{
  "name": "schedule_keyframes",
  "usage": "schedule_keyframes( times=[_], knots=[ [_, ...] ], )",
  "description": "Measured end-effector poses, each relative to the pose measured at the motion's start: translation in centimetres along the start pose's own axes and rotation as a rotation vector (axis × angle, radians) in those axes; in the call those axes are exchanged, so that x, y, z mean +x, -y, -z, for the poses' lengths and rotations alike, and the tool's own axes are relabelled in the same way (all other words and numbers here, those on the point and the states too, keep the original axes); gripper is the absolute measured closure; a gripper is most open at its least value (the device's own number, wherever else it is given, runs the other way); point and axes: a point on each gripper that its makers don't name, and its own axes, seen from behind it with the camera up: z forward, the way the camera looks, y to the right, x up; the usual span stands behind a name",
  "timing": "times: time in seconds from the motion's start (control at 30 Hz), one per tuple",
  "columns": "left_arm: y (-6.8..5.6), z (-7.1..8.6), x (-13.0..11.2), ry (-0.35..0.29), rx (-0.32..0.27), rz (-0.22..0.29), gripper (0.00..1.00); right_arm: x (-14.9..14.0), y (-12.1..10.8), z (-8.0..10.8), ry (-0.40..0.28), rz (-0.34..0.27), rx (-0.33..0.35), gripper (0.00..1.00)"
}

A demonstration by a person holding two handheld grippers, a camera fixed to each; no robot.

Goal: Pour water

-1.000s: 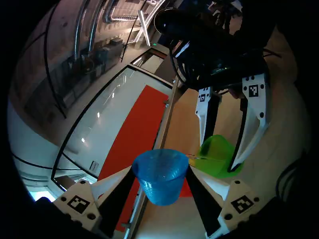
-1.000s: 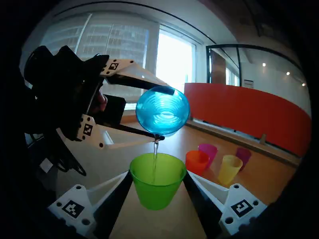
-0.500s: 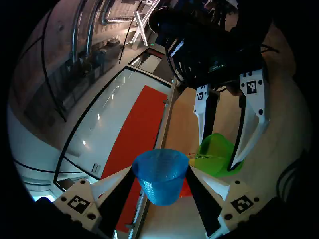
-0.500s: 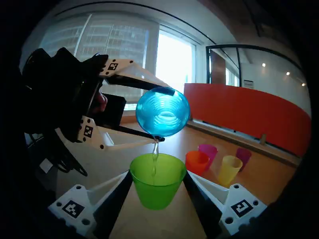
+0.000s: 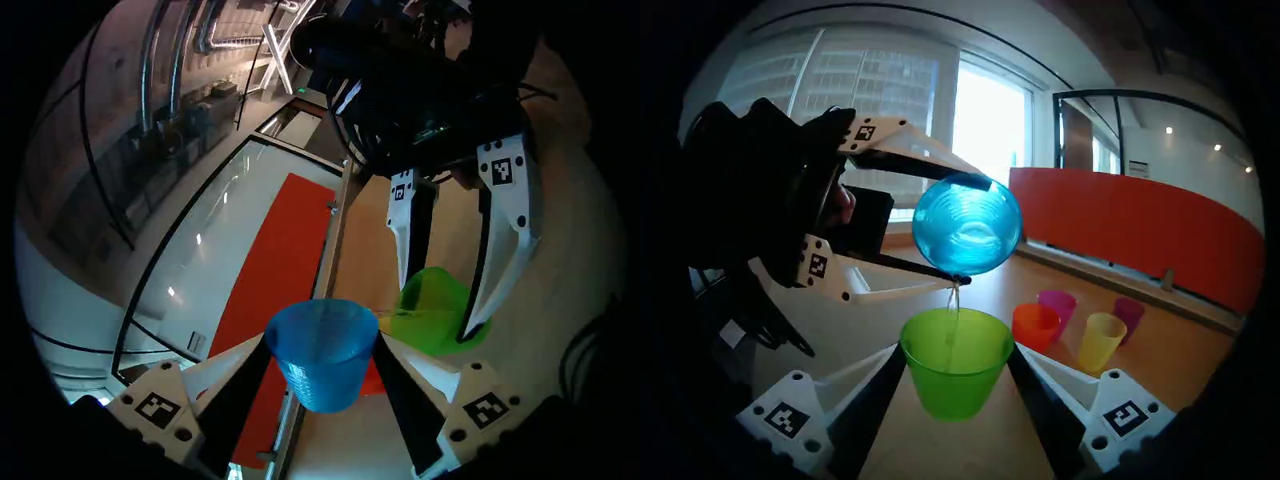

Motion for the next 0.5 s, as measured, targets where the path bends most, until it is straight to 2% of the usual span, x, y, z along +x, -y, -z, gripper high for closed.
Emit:
schedule_keyframes(
  times=[0.5],
  knots=[
    [-0.14, -0.09, 0.36, -0.002, 0.003, -0.034, 0.13, -0.02, -0.12, 0.2, -0.002, 0.002, -0.004, 0.07]
  ],
)
